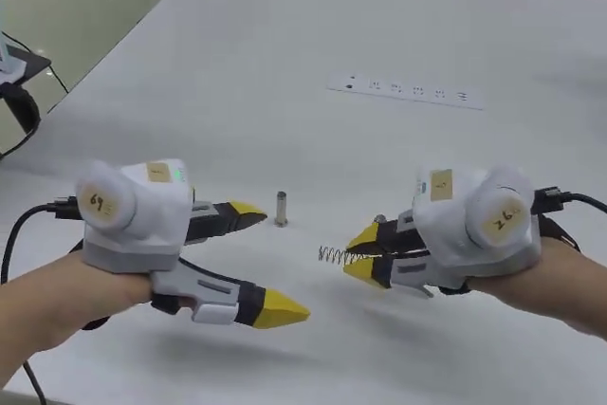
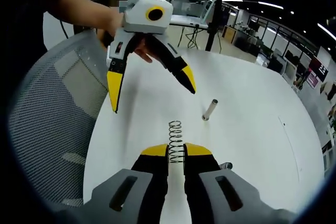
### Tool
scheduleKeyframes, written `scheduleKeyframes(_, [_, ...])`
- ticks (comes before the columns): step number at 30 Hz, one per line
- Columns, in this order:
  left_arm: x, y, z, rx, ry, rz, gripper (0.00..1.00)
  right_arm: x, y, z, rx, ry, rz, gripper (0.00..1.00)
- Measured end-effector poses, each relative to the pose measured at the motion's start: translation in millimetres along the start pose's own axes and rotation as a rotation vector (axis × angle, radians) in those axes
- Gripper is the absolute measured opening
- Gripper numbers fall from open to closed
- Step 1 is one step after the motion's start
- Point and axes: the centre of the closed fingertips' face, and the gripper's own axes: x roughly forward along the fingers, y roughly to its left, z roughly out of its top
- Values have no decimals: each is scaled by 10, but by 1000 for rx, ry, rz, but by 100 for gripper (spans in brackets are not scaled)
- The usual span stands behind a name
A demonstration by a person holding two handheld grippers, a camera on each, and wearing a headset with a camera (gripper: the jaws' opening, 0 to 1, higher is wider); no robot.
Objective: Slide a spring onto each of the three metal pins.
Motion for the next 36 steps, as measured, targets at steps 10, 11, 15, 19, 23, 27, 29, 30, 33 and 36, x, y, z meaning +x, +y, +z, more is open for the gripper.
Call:
scheduleKeyframes(10, [196, -133, 33, 25, 3, -58, 53, -40, 121, -16, -27, -2, 17, 8])
scheduleKeyframes(11, [209, -140, 34, 26, 3, -61, 51, -43, 127, -16, -27, -3, 18, 8])
scheduleKeyframes(15, [268, -174, 33, 38, 6, -77, 42, -64, 151, -15, -31, -11, 22, 8])
scheduleKeyframes(19, [333, -206, 66, 38, 0, -98, 35, -87, 159, -15, -41, -9, 24, 8])
scheduleKeyframes(23, [403, -247, 91, 47, 2, -114, 28, -114, 160, 1, -47, -12, 24, 8])
scheduleKeyframes(27, [452, -268, 112, 66, -3, -124, 22, -131, 163, -16, -49, -10, 23, 8])
scheduleKeyframes(29, [464, -276, 117, 69, -2, -130, 19, -144, 180, -19, -50, -11, 27, 8])
scheduleKeyframes(30, [469, -282, 117, 69, -2, -133, 18, -149, 184, -22, -51, -11, 26, 8])
scheduleKeyframes(33, [477, -303, 117, 71, 0, -144, 15, -168, 190, -23, -55, -11, 25, 8])
scheduleKeyframes(36, [484, -323, 136, 71, -9, -150, 12, -186, 195, -9, -53, -16, 27, 8])
